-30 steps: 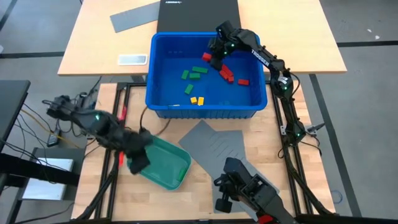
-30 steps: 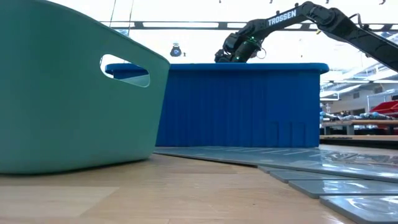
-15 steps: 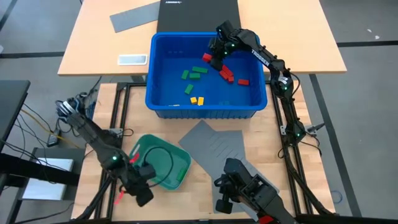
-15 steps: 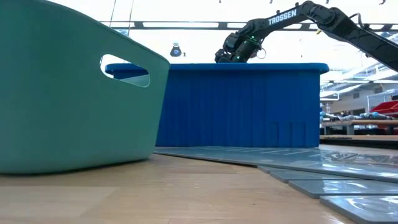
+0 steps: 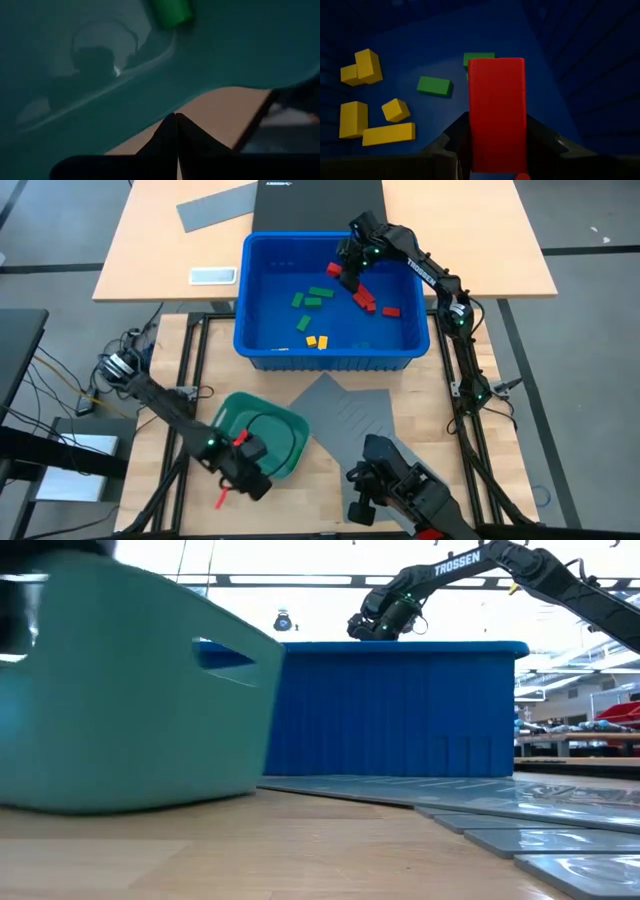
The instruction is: Sort Items/Unsort Items
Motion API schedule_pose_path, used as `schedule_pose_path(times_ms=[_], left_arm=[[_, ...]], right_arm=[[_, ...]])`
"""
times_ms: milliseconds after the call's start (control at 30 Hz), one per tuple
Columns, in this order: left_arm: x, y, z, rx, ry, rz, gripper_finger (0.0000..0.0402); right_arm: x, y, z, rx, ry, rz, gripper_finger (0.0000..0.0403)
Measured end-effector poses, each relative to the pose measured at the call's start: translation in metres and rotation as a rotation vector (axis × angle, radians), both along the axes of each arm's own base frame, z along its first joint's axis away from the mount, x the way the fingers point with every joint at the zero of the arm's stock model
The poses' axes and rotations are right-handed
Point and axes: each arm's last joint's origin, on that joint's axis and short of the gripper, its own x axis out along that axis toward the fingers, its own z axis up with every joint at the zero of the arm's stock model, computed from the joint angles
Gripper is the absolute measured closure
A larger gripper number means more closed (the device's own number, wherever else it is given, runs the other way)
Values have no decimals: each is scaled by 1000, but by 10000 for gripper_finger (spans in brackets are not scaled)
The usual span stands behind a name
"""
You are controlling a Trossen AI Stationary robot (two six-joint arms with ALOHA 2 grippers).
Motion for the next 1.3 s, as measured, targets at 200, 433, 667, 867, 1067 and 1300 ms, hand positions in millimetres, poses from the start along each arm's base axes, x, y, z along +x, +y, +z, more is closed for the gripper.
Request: schedule_pose_path(times_ms=[200,433,667,867,1067,1300], left_arm=[[33,39,3,96,-113,17,401],[58,76,31,161,-222,-25,401],[40,98,106,178,-325,-69,401],[-4,138,193,316,-564,106,401],[-39,186,244,580,-696,298,401],[-51,227,268,806,-742,435,401]], right_arm=[[0,5,7,-1,-17,7,274],[-8,18,34,29,-123,37,274],[-19,50,78,119,-313,182,274],[-4,101,100,229,-385,363,274],[38,168,95,337,-329,515,274],[75,231,72,385,-218,562,274]])
